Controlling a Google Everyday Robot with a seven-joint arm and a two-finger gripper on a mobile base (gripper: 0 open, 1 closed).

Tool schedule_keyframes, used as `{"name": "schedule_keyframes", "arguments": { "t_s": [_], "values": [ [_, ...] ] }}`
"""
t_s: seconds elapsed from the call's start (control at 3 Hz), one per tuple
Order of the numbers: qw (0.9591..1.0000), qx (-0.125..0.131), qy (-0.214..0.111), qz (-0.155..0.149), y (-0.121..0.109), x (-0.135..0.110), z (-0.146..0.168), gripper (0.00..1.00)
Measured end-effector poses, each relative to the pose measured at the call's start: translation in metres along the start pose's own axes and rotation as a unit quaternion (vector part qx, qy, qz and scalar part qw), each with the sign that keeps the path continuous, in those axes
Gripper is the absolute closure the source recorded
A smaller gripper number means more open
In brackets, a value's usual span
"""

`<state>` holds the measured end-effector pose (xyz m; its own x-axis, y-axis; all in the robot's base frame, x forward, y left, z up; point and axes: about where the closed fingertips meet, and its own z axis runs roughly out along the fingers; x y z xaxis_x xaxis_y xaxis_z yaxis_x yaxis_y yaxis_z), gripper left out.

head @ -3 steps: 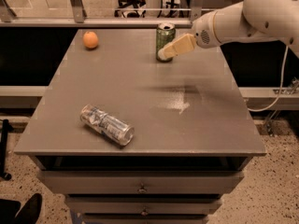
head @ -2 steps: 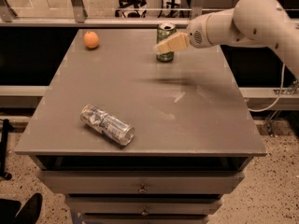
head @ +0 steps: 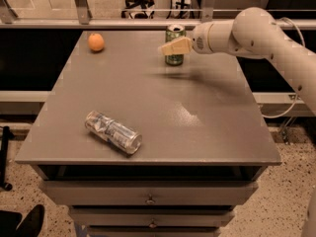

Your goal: Move green can near redbull can

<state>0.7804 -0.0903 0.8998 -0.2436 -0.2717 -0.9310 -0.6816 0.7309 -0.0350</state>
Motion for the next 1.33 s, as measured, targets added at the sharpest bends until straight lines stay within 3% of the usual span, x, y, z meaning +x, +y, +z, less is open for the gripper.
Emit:
{"name": "schedule_keyframes", "arguments": {
  "t_s": [0.33,0.67,1.0,1.33],
  "values": [
    [0.9999,0.001,-0.013,0.008,-0.003,0.002,0.007,0.16],
    [0.9993,-0.015,-0.032,0.01,0.005,-0.005,0.005,0.47],
    [0.9984,-0.032,-0.045,0.011,0.015,-0.013,0.001,0.7],
    [0.9947,-0.082,-0.062,0.003,0.046,-0.026,-0.017,0.94]
  ]
}}
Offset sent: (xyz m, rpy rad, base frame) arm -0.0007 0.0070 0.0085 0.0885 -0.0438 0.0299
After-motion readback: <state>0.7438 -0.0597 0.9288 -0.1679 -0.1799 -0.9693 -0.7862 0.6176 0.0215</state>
